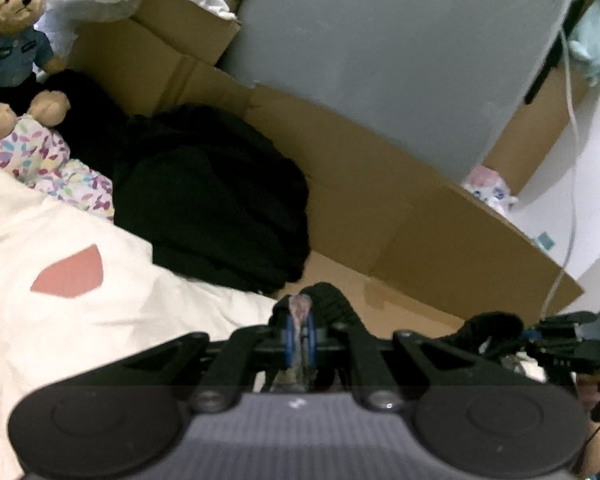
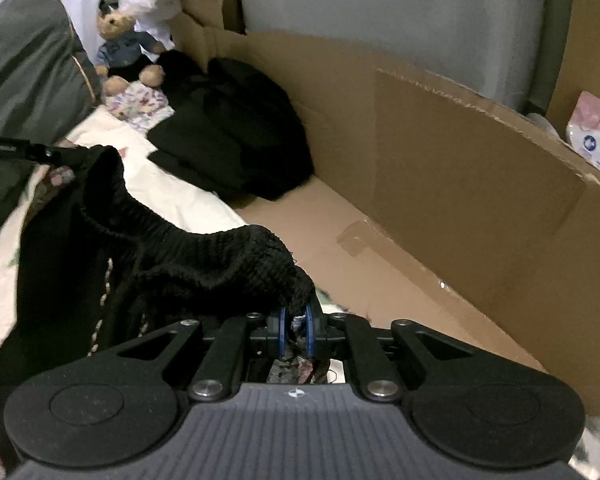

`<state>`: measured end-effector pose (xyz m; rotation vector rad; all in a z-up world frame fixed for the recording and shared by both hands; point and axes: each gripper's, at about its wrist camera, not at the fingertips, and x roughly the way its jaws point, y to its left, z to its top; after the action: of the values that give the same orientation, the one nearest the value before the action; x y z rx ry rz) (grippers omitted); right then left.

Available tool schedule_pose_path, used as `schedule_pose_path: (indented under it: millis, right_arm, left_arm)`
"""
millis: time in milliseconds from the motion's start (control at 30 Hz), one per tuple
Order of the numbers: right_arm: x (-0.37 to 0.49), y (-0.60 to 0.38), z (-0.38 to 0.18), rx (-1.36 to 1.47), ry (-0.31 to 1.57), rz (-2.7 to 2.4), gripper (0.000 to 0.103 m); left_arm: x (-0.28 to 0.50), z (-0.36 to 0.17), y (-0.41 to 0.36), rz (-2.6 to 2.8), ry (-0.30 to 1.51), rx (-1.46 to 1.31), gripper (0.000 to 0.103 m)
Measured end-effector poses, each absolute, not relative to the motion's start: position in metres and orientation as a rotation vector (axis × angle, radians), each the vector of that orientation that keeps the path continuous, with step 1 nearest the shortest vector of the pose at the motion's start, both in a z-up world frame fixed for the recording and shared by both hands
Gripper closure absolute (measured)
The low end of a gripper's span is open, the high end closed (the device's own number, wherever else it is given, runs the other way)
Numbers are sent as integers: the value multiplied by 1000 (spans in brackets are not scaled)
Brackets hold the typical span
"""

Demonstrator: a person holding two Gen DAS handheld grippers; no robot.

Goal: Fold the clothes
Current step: 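Lower the black shorts onto the bed sheet with both grippers, then open both grippers to release the shorts flat on the sheet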

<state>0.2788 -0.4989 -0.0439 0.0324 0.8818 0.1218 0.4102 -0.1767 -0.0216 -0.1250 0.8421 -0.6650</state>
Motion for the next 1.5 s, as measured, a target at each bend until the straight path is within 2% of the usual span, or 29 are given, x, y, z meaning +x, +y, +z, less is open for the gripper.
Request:
schedule_pose_path:
  millis: [267,367,467,533,567,700,1067,1267,1500]
  right_arm:
    - [325,-507,-84,36,927,102,91]
    - [332,-506,-100,42,944,92,91]
    - [333,-505,-112,55,946,71,82]
    - [333,-505,-115,52,940,51,69]
    - [332,-505,-115,50,936,47,59]
    - [329,-503,-109,10,911,26,37]
    - [302,-487,-69,-5,883,37,27]
    - [277,-469,-49,-8,877,42,11]
    - [233,-439,-26,1,873,12,4]
  left_arm:
    - [443,-67,-191,-600,897,-135,94]
    - [445,-88,-192,-552,927,-127,90]
    - [444,-102,-186,-492,924,-135,85]
    - [442,-107,-181,-455,928,-130,71]
    - [441,-108,-177,-439,931,-125,67]
    - [433,-101,-161,-452,915,-119,64]
    - [385,-77,-110,-496,932,-137,61]
    - [345,-63,-85,-500,924,-157,59]
    - [309,-55,-78,-663,938,-53,49]
